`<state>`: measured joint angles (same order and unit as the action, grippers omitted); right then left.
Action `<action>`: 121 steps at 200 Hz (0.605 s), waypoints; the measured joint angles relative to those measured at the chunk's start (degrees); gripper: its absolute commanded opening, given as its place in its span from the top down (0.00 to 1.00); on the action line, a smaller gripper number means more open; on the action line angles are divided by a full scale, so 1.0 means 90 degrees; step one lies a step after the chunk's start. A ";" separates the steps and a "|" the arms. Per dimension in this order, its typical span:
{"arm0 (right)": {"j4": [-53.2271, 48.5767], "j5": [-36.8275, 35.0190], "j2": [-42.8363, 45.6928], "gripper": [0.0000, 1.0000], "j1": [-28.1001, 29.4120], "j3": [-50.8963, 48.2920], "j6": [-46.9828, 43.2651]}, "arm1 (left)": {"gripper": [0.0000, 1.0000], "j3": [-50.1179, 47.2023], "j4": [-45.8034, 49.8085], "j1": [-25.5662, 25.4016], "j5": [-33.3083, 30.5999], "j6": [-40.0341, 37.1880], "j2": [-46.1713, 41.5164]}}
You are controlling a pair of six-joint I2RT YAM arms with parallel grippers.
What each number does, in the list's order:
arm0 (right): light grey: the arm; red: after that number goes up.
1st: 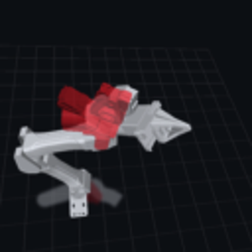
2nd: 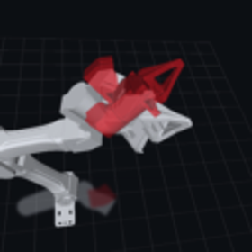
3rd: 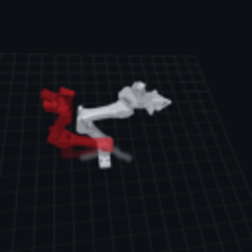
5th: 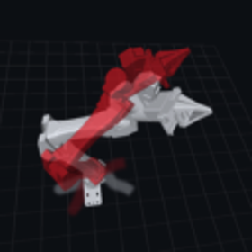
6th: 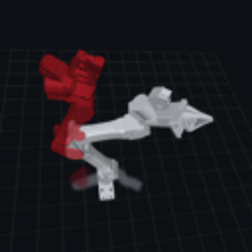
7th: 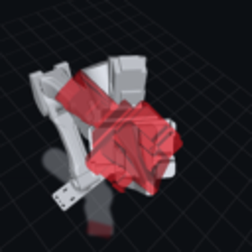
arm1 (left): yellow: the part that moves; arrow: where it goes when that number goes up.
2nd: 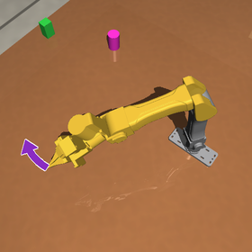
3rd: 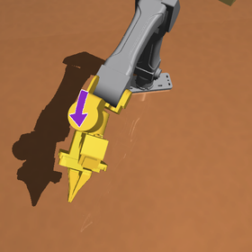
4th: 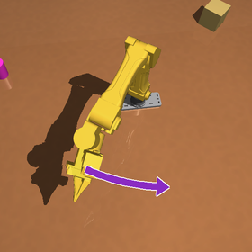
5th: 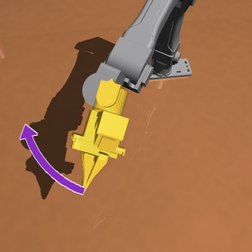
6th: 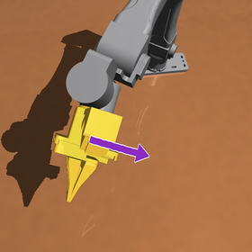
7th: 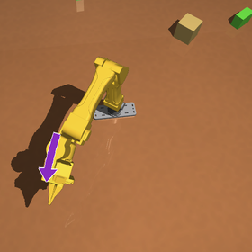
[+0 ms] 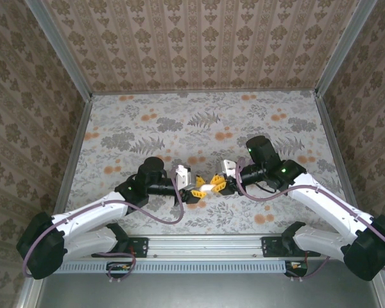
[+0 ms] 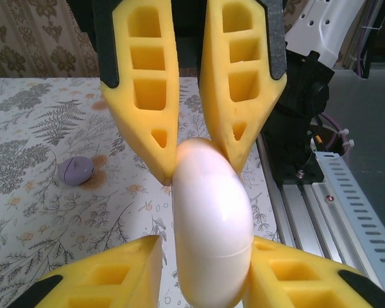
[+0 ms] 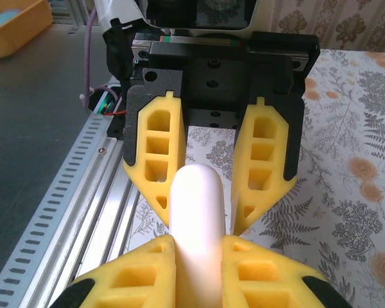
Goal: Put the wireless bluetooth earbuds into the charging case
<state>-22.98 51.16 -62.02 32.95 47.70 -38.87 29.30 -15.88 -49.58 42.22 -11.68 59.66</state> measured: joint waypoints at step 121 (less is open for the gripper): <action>0.0104 -0.0214 -0.0027 0.66 0.0027 0.0017 0.0185 | 0.81 0.0058 0.0053 -0.0024 -0.0027 -0.0012 0.0000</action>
<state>-22.04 49.23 -62.26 33.19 47.86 -37.21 29.82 -15.40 -49.80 41.98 -11.79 59.66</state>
